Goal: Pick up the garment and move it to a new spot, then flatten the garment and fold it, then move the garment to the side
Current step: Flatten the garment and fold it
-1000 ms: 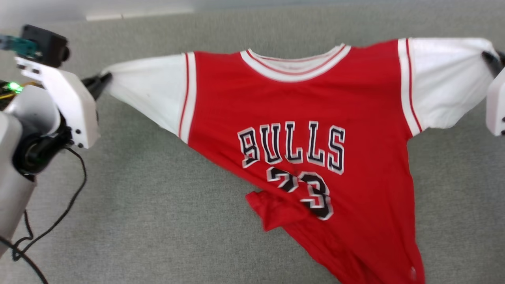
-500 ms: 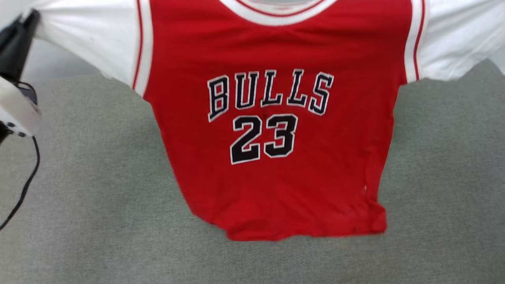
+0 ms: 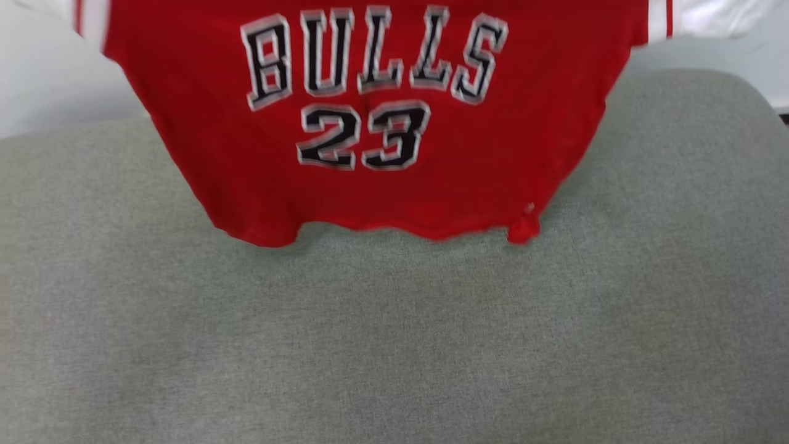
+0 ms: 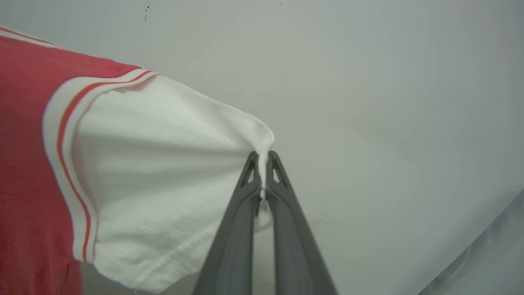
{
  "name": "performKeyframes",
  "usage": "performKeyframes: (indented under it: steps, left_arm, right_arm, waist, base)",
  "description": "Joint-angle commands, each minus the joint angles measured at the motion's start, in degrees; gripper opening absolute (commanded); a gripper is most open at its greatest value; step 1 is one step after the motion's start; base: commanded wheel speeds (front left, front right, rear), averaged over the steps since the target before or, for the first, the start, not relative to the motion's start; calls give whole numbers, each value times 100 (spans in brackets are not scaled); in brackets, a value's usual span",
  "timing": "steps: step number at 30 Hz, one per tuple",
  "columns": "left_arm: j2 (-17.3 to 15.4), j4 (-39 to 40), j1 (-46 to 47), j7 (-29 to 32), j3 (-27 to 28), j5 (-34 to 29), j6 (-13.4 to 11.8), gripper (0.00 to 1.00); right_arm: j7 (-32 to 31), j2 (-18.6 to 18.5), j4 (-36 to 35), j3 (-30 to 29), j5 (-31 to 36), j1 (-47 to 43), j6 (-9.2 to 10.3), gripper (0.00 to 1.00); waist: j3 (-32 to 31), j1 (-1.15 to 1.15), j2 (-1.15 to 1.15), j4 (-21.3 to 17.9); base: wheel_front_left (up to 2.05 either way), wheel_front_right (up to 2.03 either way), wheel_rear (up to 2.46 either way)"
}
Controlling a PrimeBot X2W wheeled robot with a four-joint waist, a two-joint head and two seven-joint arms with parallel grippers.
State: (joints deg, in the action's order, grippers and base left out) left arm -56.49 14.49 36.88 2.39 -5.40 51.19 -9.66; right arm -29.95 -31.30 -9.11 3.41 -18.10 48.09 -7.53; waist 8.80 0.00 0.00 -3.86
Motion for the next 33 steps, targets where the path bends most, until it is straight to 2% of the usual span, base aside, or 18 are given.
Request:
performKeyframes:
  steps: [1, 7, 11, 15, 18, 23, 27, 33]
  left_arm:
    - [-35, -7, 94, -21, 50, 14, -35, 0]
    - [-104, -261, 532, -134, 233, 83, 96, 0]
    - [-132, -581, 1146, -61, 89, 27, 279, 0]
    - [-9, -1102, 2090, 42, -219, -130, 499, 0]
    - [224, -1659, 2925, 66, -494, -281, 657, 0]
    - [668, -2585, 4282, -3, -899, -612, 911, 0]
    - [1089, -3434, 5411, -340, -1134, -948, 1096, 0]
    - [1528, -4297, 6028, -747, -1349, -1082, 1321, 0]
  right_arm:
    - [46, 37, 21, -10, 16, 122, 8, 0]
    - [335, 131, 304, 35, 65, 735, 8, 0]
    - [608, 165, 599, 157, 133, 1227, 8, 0]
    - [787, 156, 1083, 349, 207, 1821, 9, 0]
    - [976, 62, 1512, 542, 353, 2303, 9, 0]
    - [1374, 104, 2208, 711, 529, 3191, 9, 0]
    - [1762, 204, 2921, 636, 804, 4076, 9, 0]
    - [2212, 380, 3658, 529, 1187, 4687, 9, 0]
  waist:
    - [83, 0, 0, -22]
    - [585, 0, 0, -69]
    - [1072, 0, 0, -79]
    - [1586, 0, 0, -60]
    - [1927, 0, 0, -13]
    - [2443, 0, 0, 88]
    - [2826, 0, 0, 213]
    - [3113, 0, 0, 361]
  base:
    - [0, 0, 0]
    - [0, 0, 0]
    - [0, 0, 0]
    - [0, 0, 0]
    - [0, 0, 0]
    - [0, 0, 0]
    - [0, 0, 0]
    - [0, 0, 0]
